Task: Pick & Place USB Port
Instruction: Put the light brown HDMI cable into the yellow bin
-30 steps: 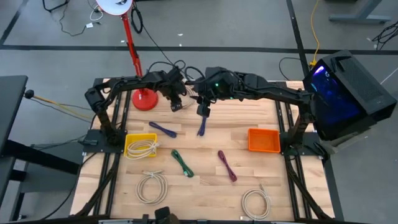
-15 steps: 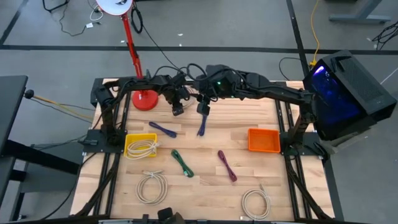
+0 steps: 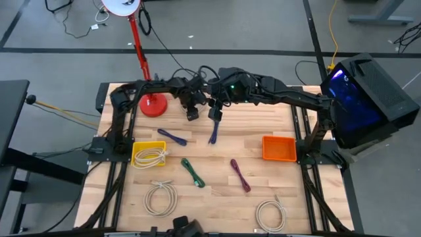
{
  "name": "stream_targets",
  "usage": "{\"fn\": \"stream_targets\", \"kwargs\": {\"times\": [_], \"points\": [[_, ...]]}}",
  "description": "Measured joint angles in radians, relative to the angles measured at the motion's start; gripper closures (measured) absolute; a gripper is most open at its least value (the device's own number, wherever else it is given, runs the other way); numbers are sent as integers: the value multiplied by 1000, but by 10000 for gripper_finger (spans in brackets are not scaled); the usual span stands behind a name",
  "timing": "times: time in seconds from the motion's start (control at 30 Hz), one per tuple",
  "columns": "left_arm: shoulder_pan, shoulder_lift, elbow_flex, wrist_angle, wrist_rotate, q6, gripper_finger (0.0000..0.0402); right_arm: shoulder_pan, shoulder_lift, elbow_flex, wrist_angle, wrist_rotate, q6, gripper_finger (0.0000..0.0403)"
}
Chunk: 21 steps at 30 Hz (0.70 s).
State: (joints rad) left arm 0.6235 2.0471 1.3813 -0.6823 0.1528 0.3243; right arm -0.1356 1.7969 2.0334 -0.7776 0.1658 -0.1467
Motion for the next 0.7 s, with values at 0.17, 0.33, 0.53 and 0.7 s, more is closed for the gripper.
{"fn": "stream_targets", "kwargs": {"times": [0.17, 0.33, 0.53, 0.7], "points": [[1, 44, 40, -47, -9, 13, 257, 0, 0, 0, 0, 2, 0, 262], [9, 39, 58, -77, -18, -8, 365, 0, 0, 0, -4, 3, 0, 262], [14, -1, 122, -160, -15, -26, 365, -1, 0, 0, -8, 66, -10, 262], [13, -89, 137, -217, -18, -70, 365, -19, 0, 0, -25, 104, -41, 262]]}}
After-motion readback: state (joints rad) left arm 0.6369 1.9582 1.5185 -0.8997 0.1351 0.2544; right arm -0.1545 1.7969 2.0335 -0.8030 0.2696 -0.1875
